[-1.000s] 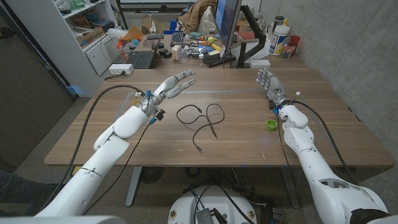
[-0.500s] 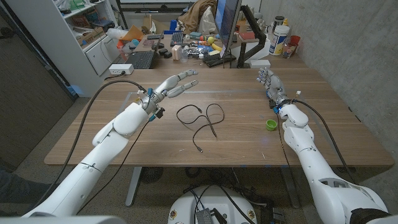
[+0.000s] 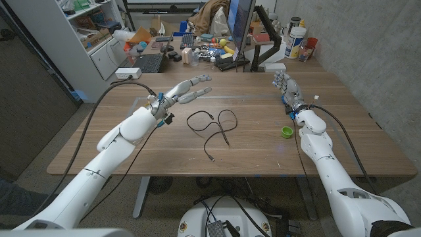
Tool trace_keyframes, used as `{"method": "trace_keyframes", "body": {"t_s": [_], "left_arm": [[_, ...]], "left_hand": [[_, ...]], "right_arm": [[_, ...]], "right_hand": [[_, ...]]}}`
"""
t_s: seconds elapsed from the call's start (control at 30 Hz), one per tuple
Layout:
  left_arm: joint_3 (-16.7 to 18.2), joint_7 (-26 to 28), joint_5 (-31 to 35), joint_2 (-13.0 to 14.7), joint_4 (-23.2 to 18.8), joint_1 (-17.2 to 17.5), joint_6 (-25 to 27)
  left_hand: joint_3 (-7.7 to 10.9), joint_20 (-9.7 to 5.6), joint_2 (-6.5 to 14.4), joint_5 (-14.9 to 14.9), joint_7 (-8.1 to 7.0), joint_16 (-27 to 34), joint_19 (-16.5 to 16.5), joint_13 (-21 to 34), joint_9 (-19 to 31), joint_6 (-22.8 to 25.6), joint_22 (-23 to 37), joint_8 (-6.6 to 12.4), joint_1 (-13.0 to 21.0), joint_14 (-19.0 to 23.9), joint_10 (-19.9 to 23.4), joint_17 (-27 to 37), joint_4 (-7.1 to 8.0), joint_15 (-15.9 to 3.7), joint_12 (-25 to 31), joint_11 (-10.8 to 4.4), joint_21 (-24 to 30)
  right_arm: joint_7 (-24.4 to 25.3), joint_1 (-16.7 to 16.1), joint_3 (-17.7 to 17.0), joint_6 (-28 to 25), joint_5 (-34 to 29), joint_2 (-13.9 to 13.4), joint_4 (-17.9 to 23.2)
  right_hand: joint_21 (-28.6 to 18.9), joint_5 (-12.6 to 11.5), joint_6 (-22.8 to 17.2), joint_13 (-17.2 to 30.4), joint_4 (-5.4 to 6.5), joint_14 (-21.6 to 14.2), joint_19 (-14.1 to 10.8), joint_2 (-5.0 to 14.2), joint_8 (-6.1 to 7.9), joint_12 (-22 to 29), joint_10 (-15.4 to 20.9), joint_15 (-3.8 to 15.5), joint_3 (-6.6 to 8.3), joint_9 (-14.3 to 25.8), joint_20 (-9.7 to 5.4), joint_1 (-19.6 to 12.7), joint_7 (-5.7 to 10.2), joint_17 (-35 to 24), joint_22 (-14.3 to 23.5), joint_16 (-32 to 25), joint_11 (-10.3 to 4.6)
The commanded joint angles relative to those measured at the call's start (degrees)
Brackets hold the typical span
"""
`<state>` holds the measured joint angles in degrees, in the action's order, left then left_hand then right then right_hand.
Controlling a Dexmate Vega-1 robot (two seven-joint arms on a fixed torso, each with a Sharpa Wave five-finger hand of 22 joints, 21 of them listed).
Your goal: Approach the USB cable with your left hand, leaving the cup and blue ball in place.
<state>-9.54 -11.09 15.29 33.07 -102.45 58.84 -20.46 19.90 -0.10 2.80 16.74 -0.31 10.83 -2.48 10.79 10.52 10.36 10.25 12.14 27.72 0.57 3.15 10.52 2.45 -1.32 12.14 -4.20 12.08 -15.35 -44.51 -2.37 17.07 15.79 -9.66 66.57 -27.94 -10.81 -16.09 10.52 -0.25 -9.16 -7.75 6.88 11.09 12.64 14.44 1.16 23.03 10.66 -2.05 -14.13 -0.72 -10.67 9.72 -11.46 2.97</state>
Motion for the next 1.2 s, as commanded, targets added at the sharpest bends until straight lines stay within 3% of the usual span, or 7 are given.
{"method": "trace_keyframes", "body": {"t_s": [0.03, 0.33, 0.53, 0.9, 1.2], "left_arm": [[-1.0, -0.8, 1.8, 0.9, 0.3, -1.2, -0.6], [-1.4, -1.3, 2.2, 1.3, 0.7, -2.0, -1.2], [-1.9, -1.8, 2.7, 1.7, 1.2, -2.7, -1.9], [-2.5, -2.6, 3.4, 2.3, 2.0, -3.9, -3.0], [-2.9, -3.6, 3.7, 2.8, 2.1, -4.5, -3.0]], "left_hand": [[0.05, 0.53, 0.0, 0.1, -0.12, 0.3, -0.1, 0.3, 0.2, 0.8, 0.2, 0.45, 0.5, 0.4, 0.0, 0.1, -0.30, -0.13, 0.1, 0.12, 0.0], [0.09, 0.74, 0.1, 0.1, -0.18, 0.3, 0.0, 0.3, 0.2, 0.9, 0.2, 0.36, 0.7, 0.4, 0.1, 0.1, -0.35, -0.12, 0.1, 0.21, 0.0], [0.10, 1.56, 0.2, 0.1, -1.18, 0.3, 0.2, 0.3, 0.2, 1.6, 0.2, 0.45, 0.8, 0.5, 0.2, 0.1, -0.40, -0.21, 0.1, 0.18, 0.0], [0.12, 1.27, 0.3, 0.1, -2.33, 0.4, 0.5, 0.3, 0.2, 0.9, 0.2, -0.04, 1.0, 1.1, 0.8, 0.1, -0.47, -0.30, 0.2, 0.15, 0.1], [0.14, 2.19, 0.4, 0.0, -5.35, 0.6, 0.9, 0.3, 0.2, 0.3, 0.2, -0.49, 1.2, 1.9, 1.5, 0.1, -0.55, -0.52, 0.3, -0.11, 0.2]], "right_arm": [[0.5, 0.2, 0.2, 0.6, -0.2, 0.2, -0.1], [1.0, -0.1, 0.0, 0.6, -0.2, 0.2, 0.1], [1.4, -0.3, -0.1, 0.9, -0.2, 0.3, 0.4], [1.9, -0.7, -0.1, 0.6, -0.2, 0.2, 1.2], [1.7, -0.3, 0.0, 0.9, 0.0, 0.3, 0.5]], "right_hand": [[0.2, -0.2, -0.5, 0.2, -0.43, -0.4, -0.3, 0.05, 0.27, 0.0, 0.4, 0.30, 0.12, 0.2, -1.89, 0.2, 0.22, -0.1, 0.3, 0.1, -0.29], [0.4, -0.2, -0.6, 0.2, -0.42, -0.5, -0.5, 0.07, 0.27, 0.0, 0.4, 0.28, 0.13, 0.2, -1.89, 0.3, 0.24, -0.1, 0.3, 0.1, -0.46], [0.6, -0.2, -0.6, 0.2, -0.46, -0.5, -0.5, 0.07, 0.26, 0.0, 0.6, 0.28, 0.16, 0.2, -1.94, 0.3, 0.21, -0.1, 0.3, 0.2, -0.12], [1.0, -0.1, -0.7, 0.2, -0.51, -0.5, -0.7, 0.05, 0.23, -0.1, 0.6, 0.26, 0.17, 0.2, -1.90, 0.4, 0.34, -0.1, 0.4, 0.2, -0.22], [1.2, -0.2, -0.8, 0.2, -0.58, -0.6, -0.7, 0.04, 0.22, -0.1, 0.6, 0.24, 0.22, 0.2, -1.74, 0.4, 0.33, -0.1, 0.4, 0.2, -0.20]]}}
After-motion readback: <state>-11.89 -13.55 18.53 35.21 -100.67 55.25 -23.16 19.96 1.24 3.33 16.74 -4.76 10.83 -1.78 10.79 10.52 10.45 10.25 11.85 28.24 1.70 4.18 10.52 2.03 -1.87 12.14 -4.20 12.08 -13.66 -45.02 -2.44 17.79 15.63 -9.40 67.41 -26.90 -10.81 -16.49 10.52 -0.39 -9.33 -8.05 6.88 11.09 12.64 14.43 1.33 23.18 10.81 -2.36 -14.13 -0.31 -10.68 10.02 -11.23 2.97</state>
